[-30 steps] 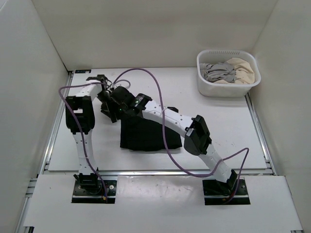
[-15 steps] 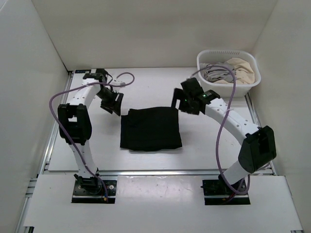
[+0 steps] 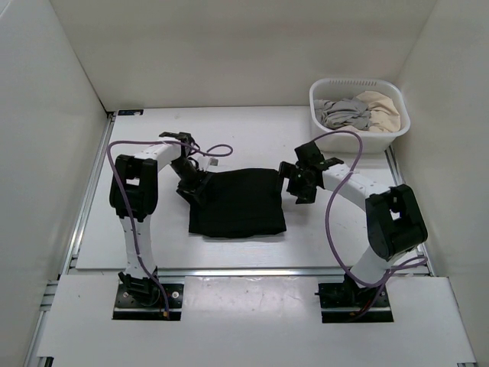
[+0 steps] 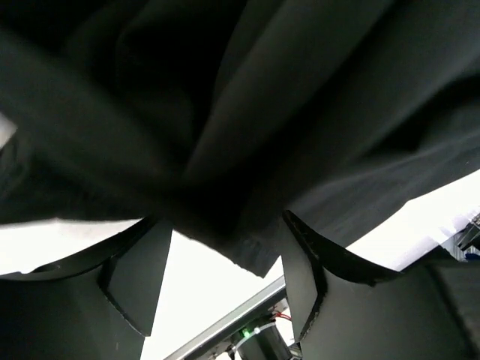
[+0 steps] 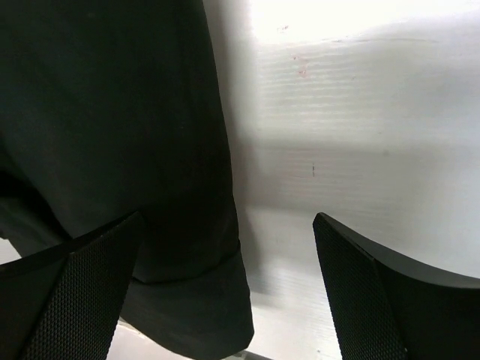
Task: Fold and stack the trousers
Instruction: Fold the trousers
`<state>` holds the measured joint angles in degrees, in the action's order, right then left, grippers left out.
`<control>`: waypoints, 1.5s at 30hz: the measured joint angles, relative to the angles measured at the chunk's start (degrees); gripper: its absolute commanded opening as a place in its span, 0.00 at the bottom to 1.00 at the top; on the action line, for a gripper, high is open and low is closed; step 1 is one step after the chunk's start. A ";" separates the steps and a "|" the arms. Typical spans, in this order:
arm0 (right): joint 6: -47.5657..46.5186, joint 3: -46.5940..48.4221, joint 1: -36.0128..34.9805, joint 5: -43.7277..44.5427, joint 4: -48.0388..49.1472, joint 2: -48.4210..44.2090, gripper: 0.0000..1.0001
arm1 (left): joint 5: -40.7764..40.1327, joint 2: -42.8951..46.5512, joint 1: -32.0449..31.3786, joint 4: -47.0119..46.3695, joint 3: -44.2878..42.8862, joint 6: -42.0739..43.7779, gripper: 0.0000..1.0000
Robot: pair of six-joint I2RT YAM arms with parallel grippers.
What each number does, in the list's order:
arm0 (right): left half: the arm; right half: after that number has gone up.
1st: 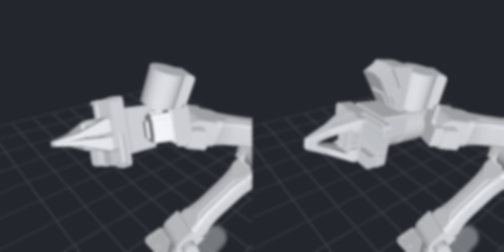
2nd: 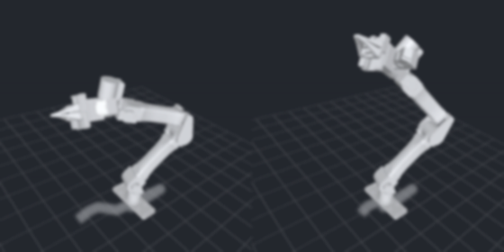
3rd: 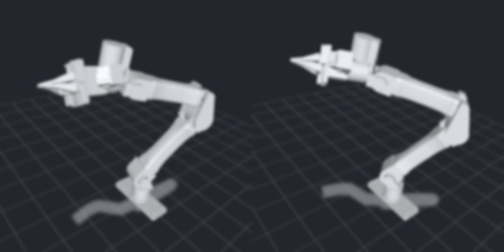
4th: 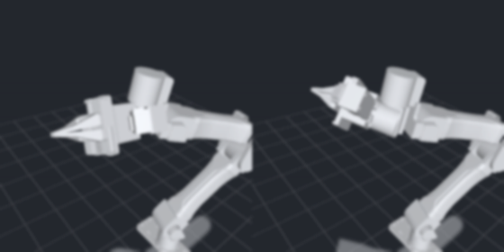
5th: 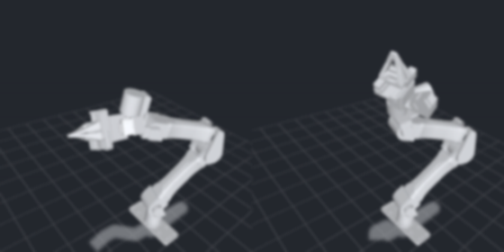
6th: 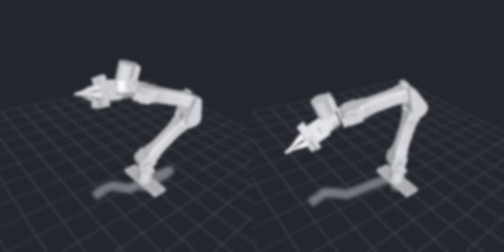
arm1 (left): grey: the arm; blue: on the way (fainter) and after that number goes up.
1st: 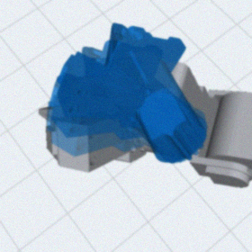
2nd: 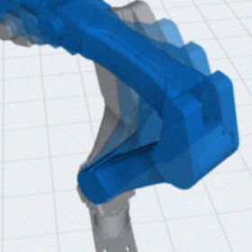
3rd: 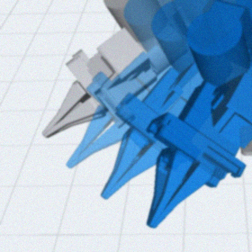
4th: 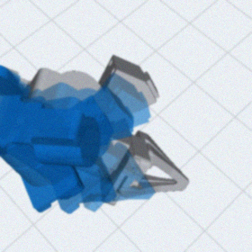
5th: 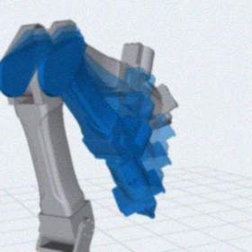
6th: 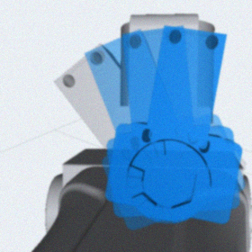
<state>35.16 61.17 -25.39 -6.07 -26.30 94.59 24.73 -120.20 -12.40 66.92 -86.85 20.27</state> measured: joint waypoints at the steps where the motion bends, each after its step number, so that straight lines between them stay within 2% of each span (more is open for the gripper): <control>1: 0.04 -0.72 0.00 -0.39 0.90 0.07 0.98 | 0.20 -0.39 -0.15 -0.04 -0.28 0.00 0.67; 2: 0.09 -1.42 -0.02 -0.66 1.36 0.09 0.99 | 0.22 -0.66 -0.52 -0.28 -0.35 0.02 0.65; 5: 0.26 -3.37 -0.02 -1.73 2.40 0.52 0.99 | 0.33 -1.42 -1.62 -0.13 -0.55 -0.11 0.47; 6: 0.28 -3.78 -0.02 -2.16 2.67 0.90 0.99 | 0.44 -1.66 -1.84 -0.17 -0.57 0.04 0.37; 7: 0.31 -3.96 -0.02 -2.56 2.73 1.33 0.98 | 0.63 -1.81 -2.01 -0.15 -0.63 -0.17 0.18; 8: 0.31 -3.98 -0.02 -2.99 2.89 1.81 0.98 | 0.83 -2.01 -2.14 0.00 -0.85 -0.39 0.14; 16: -0.02 -4.83 0.00 -4.46 4.17 1.73 0.98 | 2.19 -1.99 -2.27 2.40 -5.73 1.55 0.14; 20: -1.18 -5.09 0.00 -2.95 2.84 -0.33 0.98 | 1.07 0.90 -2.29 3.26 -6.12 2.64 0.15; 22: -1.66 -5.07 -0.02 -1.75 1.97 -1.62 0.97 | 0.57 2.93 -1.97 2.73 -4.04 2.89 0.26; 25: -2.45 -4.79 -0.02 0.92 0.42 -4.22 0.97 | 0.26 5.07 -1.29 1.90 1.03 2.82 0.32; 26: -2.60 -4.48 -0.02 1.73 0.09 -5.05 0.97 | 0.04 5.11 -0.83 1.51 2.36 2.73 0.44; 29: -2.75 -3.19 -0.02 1.84 0.04 -5.99 0.98 | -0.68 4.39 0.90 0.11 4.39 2.12 0.50; 30: -2.78 -2.84 0.00 1.42 0.68 -5.90 0.98 | -0.74 4.07 1.60 -0.48 4.39 1.88 0.56; 36: -2.56 -1.31 0.11 -3.43 5.84 0.46 0.98 | -0.55 3.52 4.55 -1.88 1.29 1.25 0.62; 38: -2.40 -0.46 0.17 -5.18 7.17 4.55 0.96 | -0.13 3.76 5.31 -2.27 -0.28 1.29 0.62; 41: -2.23 0.96 0.55 -7.54 9.27 7.91 0.85 | 0.37 5.22 6.99 -2.34 -1.27 1.49 0.62; 45: -1.97 1.25 1.44 -9.75 11.67 9.88 0.56 | 1.51 8.07 10.47 -2.43 -0.13 1.75 0.63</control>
<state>33.19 62.41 -23.94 -15.81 -14.63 104.47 26.24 -112.14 -1.93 64.49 -86.98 22.02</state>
